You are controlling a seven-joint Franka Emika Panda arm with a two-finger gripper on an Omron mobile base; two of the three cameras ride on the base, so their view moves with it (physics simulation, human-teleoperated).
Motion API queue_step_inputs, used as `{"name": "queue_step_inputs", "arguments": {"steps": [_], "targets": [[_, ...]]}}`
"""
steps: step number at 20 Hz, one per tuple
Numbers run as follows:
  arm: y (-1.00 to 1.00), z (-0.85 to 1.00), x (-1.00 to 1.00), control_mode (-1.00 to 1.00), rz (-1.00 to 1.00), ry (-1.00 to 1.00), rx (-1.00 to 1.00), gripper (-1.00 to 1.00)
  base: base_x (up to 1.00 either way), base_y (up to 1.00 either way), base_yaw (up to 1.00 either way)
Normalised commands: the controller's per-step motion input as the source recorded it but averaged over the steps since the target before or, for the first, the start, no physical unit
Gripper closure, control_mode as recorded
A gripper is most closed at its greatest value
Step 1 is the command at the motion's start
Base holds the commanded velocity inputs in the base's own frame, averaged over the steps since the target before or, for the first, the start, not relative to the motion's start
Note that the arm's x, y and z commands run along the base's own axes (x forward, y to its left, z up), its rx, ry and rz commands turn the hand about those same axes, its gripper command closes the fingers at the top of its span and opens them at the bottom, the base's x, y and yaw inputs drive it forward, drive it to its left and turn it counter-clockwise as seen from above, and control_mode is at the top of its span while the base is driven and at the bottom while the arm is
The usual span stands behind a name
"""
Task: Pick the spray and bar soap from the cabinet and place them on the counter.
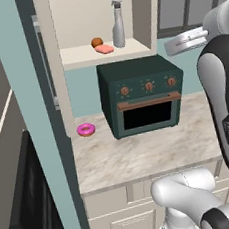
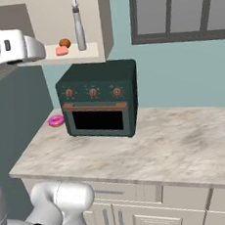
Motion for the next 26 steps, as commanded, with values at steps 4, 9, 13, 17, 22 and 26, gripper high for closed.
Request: {"name": "queue_step_inputs", "arguments": {"steps": [4,9,13,17,22,26], "targets": [[0.00,0.00,0.16,-1.00,-0.01,-0.14,0.00,-1.00,0.00,0.00,0.00],[0.00,-0.05,0.23,-1.00,0.00,-0.12,0.01,-1.00,0.00,0.00,0.00],[0.00,0.01,0.19,-1.00,0.00,-0.05,0.01,-1.00,0.00,0.00,0.00],[0.01,0.11,0.18,-1.00,0.00,-0.01,0.00,-1.00,0.00,0.00,0.00],[0.00,0.19,0.09,-1.00,0.00,0.00,0.00,-1.00,0.00,0.00,0.00],[0.00,0.20,0.05,-1.00,0.00,0.00,0.00,-1.00,0.00,0.00,0.00]]}}
